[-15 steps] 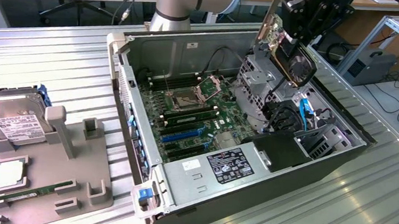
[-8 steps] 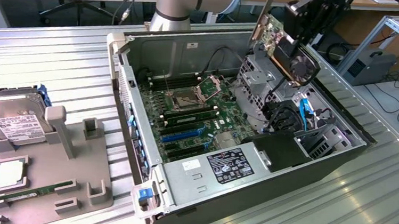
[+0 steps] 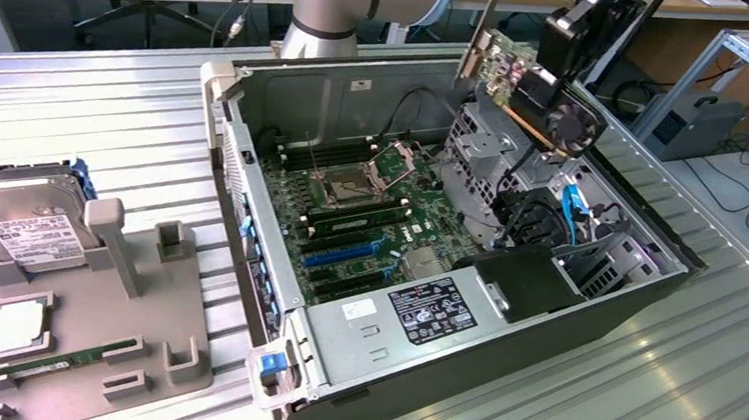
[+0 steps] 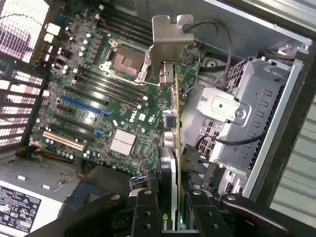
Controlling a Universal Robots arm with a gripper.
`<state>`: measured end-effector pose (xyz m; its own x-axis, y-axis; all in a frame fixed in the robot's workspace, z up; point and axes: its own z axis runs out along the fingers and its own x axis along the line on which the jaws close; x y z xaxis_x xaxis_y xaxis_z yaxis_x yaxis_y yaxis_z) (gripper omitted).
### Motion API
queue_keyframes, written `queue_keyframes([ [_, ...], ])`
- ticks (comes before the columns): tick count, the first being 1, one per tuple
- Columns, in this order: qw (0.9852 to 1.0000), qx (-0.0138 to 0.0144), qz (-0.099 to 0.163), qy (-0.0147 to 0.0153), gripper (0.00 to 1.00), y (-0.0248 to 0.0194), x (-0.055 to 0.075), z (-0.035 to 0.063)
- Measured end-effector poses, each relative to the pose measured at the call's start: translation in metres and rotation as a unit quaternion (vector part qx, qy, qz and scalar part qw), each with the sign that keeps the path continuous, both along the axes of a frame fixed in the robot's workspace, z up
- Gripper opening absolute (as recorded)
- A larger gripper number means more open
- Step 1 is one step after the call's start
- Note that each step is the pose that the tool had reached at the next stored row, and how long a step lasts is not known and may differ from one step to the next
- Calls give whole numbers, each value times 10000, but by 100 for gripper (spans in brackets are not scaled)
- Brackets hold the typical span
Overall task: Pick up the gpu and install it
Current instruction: 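Insert the gpu into the slot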
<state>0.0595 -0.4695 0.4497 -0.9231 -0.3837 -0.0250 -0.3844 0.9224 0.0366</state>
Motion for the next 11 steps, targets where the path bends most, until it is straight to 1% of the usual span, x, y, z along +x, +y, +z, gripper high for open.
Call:
queue_keyframes([
  [1,9997,0,235,0,27,0,0,0],
  [2,9991,1,425,0,27,0,0,0],
  [4,9978,0,665,0,27,0,0,0],
  [5,9968,0,798,0,27,0,0,0],
  [7,9939,0,1104,0,27,0,0,0],
  [8,9911,0,1329,0,27,0,0,0],
  [9,9891,0,1472,0,27,0,0,0],
  [10,9875,0,1574,0,27,0,0,0],
  [11,9854,0,1702,0,27,0,0,0],
])
